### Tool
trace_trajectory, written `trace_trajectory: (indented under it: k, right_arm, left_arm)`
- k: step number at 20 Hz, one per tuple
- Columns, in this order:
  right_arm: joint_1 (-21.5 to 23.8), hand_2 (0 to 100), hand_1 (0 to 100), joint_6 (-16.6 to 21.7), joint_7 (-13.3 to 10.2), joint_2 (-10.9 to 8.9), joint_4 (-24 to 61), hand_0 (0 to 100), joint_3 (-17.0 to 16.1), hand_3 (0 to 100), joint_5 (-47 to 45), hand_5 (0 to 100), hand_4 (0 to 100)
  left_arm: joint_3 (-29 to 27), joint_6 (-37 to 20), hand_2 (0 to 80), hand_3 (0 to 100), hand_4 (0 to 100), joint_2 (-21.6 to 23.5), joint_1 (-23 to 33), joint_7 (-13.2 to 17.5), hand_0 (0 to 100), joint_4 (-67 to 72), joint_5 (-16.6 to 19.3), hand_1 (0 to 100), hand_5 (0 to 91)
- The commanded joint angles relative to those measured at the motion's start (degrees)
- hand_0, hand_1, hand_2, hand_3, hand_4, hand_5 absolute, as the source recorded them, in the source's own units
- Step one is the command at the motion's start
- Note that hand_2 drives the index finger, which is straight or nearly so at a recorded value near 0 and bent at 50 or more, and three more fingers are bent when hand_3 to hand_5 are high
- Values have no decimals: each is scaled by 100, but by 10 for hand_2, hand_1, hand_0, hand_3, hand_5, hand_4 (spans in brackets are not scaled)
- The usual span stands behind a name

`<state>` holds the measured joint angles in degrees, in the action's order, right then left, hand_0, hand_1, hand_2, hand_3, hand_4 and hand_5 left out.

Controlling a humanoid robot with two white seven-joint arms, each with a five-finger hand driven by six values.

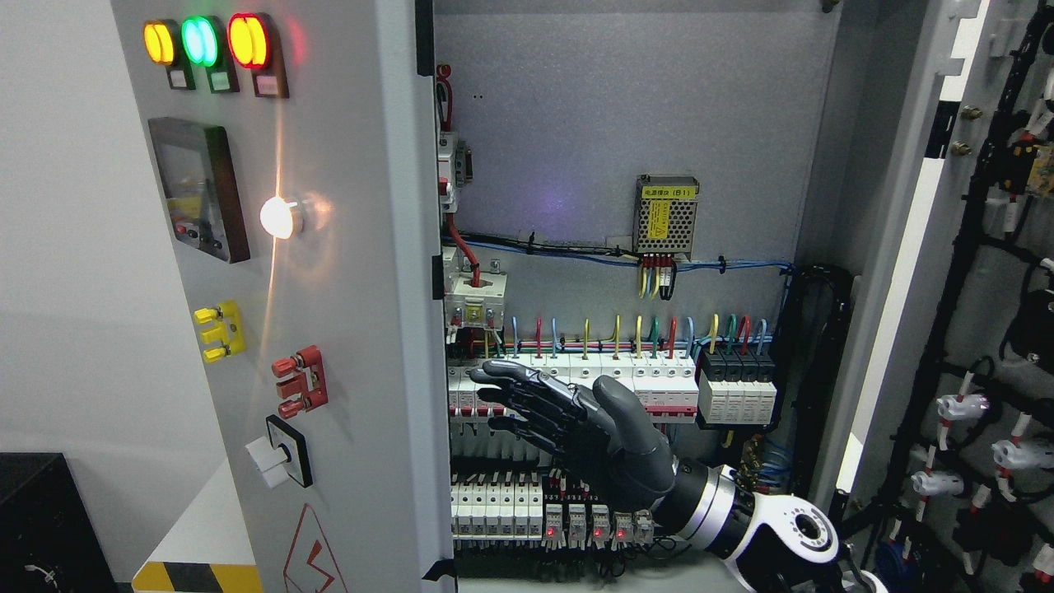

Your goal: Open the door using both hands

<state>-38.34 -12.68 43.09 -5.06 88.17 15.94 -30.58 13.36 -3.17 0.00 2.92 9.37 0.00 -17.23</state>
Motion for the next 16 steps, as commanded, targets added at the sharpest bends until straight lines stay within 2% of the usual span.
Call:
trace_trajectory:
  k: [1,3,12,16]
  right_arm:
    - [107,0,0,-15,59,-48,218,0,330,0,-9,0,0]
    - [116,0,0,-15,226,-48,315,0,383,0,-9,0,0]
    - [248,0,0,-59,288,-162,350,0,576,0,-201,0,0]
    - [266,0,0,-418,270,-180,465,0,594,0,-501,0,0]
  left_arm:
    - [-1,1,0,0,0,27,-2,-6,0,-141,0,0,0]
    - [-1,1,0,0,0,27,-2,-6,0,-141,0,0,0]
    - [8,10,0,0,0,9,-20,-6,0,-141,0,0,0]
    - [8,10,0,0,0,9,-20,-6,0,-149,0,0,0]
